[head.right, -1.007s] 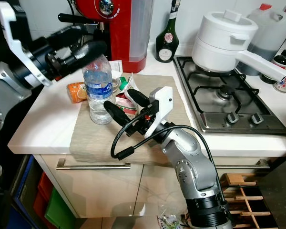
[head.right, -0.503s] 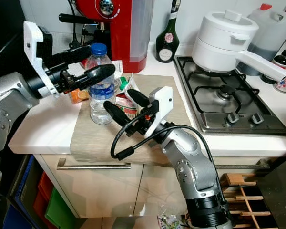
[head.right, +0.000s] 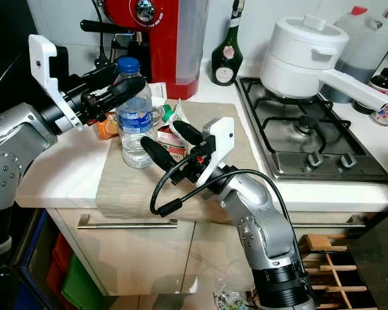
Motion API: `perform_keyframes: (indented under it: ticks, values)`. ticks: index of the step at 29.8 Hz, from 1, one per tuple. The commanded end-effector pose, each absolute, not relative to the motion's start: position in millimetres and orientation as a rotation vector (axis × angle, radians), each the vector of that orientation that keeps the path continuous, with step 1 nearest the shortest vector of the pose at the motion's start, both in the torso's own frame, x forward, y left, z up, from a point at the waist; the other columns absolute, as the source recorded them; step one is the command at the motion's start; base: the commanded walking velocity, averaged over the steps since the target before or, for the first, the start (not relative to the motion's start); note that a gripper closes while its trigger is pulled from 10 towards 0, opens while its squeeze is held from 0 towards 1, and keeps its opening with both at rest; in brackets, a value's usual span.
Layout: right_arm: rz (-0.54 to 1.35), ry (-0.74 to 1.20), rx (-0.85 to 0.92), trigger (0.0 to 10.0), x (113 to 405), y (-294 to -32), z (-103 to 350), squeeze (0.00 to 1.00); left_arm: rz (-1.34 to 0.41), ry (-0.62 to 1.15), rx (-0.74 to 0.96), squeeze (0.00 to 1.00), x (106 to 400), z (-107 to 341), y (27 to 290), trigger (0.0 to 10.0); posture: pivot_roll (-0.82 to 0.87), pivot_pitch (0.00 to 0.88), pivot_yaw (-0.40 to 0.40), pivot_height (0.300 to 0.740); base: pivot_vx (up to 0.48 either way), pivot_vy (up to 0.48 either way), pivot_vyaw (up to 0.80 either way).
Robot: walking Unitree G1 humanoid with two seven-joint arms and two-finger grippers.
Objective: Restocking fridge
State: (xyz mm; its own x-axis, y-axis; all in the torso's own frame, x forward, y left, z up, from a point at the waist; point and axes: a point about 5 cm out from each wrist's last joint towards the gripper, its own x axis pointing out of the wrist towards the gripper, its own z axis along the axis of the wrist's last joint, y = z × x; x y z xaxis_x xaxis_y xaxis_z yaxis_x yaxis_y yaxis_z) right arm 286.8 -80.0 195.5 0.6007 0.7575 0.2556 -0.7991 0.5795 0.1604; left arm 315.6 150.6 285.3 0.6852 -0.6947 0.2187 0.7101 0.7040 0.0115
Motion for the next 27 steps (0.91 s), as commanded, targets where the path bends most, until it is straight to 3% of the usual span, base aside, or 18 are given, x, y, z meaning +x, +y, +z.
perform_keyframes:
  ticks: [1,27]
  values:
    - [0.895,-0.162,0.265,10.0,287.5,-82.5,193.4,0.0,-0.782,-0.202,-0.098,0.0,314.3,282.6,149.2,0.0,-0.03,0.0,-0.015,0.74,0.0,0.0,0.0]
    - [0.863,-0.157,0.265,10.0,290.0,-83.4,189.6,0.0,-0.81,-0.389,-0.057,0.0,299.1,329.8,156.1,0.0,-0.03,0.0,0.0,0.74,0.0,0.0,0.0]
